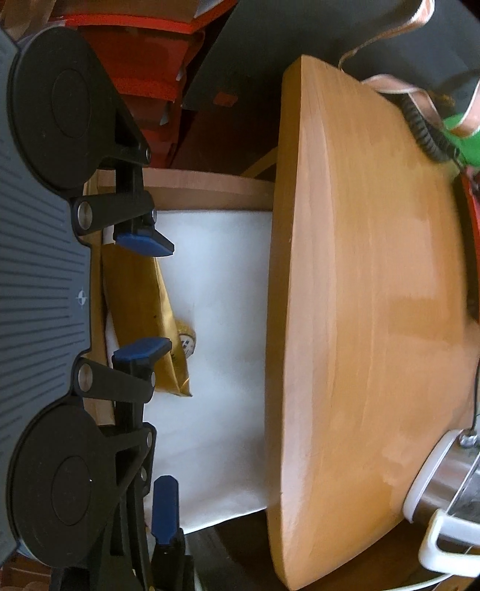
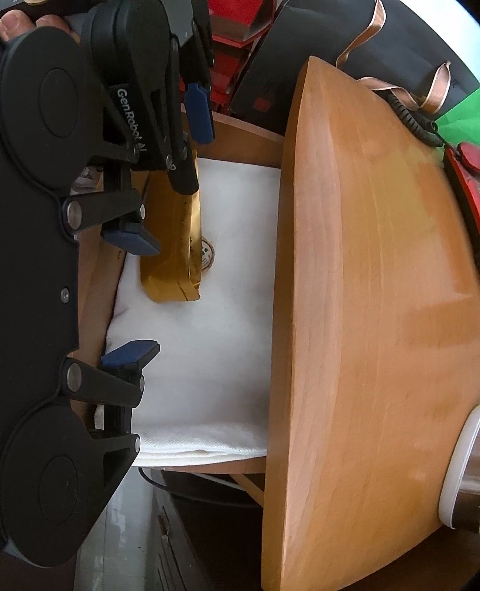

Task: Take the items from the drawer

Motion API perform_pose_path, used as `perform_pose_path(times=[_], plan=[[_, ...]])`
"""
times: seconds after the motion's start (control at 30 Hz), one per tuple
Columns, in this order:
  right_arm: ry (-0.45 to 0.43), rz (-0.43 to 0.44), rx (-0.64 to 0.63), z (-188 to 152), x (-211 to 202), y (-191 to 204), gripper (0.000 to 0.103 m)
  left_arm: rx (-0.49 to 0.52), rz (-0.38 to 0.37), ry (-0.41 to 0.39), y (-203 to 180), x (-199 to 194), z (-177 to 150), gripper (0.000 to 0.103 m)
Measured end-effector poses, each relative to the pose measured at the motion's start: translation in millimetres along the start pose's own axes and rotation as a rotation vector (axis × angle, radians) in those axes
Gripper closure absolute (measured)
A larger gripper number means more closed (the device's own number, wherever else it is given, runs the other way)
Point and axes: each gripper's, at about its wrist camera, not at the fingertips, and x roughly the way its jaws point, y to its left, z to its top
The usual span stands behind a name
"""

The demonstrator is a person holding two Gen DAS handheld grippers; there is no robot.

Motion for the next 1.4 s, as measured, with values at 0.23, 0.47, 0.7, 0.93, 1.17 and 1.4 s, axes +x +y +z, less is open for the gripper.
perform_pose_path(times=[0.23, 0.47, 0.7, 0.93, 1.17, 1.4], plan=[[0.005, -0.014, -0.021, 3.0, 3.0, 2.8, 0.044, -0.035, 0.046, -0.018, 7.5, -0.9, -2.9, 0.046], [0.022, -0.025, -0.040, 4.8, 7.9, 6.2, 0.043, -0.061, 0.061, -0.011, 13.6, 2.0, -7.7, 0.045], [0.032, -0.029, -0.045, 7.8, 13.3, 8.6, 0.042, -0.068, 0.075, -0.014, 18.5, 2.3, -10.6, 0.045], [0.033, -0.028, -0.042, 8.7, 18.6, 12.3, 0.041, -0.071, 0.088, -0.021, 22.2, 1.8, -13.2, 0.045], [0.040, -0.030, -0.044, 8.8, 24.9, 16.5, 0.041, -0.062, 0.100, -0.041, 22.6, -1.1, -14.5, 0.044], [0.038, -0.028, -0.046, 9.9, 25.7, 20.2, 0.040, -0.053, 0.111, -0.061, 23.0, -4.0, -15.8, 0.044]])
